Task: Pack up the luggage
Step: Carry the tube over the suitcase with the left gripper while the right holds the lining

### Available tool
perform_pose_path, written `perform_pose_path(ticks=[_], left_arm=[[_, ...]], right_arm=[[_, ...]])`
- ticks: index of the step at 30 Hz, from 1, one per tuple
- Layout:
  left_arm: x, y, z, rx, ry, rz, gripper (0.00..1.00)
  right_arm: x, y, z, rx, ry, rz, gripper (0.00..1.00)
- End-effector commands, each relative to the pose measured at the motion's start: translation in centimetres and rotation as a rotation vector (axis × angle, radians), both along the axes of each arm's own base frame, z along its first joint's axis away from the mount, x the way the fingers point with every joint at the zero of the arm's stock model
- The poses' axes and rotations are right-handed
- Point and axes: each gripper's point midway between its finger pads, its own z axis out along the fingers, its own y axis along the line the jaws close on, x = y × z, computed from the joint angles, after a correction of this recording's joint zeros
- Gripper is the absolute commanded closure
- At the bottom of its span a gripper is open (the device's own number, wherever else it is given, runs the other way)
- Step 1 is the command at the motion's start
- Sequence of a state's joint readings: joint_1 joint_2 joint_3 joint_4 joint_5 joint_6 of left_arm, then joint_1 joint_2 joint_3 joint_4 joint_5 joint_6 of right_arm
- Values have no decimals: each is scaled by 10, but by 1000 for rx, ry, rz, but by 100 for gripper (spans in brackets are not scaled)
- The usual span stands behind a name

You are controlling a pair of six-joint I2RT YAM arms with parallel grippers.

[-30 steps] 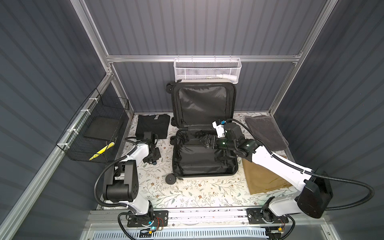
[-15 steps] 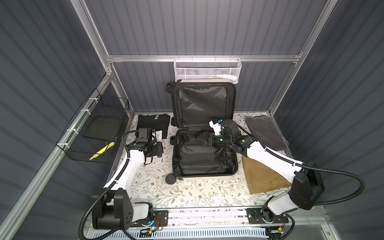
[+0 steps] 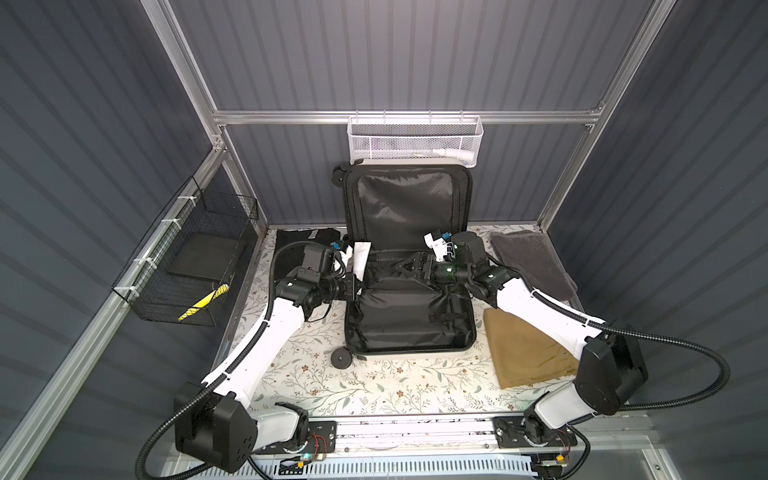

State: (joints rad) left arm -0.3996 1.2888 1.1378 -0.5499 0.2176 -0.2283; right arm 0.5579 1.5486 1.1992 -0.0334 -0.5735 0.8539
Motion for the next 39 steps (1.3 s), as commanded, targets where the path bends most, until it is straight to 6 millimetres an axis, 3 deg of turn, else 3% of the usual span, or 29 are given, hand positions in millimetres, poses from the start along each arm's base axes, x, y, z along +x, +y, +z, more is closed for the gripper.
perform_pose_path(ticks=[1,9,16,22,31,39], left_arm=[[1,-29,18,-16,-55,-78,80],[-9,-77,17,32,-68,-189,80],[-20,-104,12,70,-79,-270,81],[-27,-117,2,78,-63,-325,81],[-27,-123,-17,99,-37,-367,82],[-17,-119,-53,212,-20,-393,82]], right_arm=[[3,1,16,44,-18,16,9],[13,-12,20,65,-17,-19,11],[26,-31,11,77,10,-72,20],[32,-48,-3,94,43,-116,41],[29,-57,-30,78,94,-136,99],[21,-70,-72,59,166,-221,100]])
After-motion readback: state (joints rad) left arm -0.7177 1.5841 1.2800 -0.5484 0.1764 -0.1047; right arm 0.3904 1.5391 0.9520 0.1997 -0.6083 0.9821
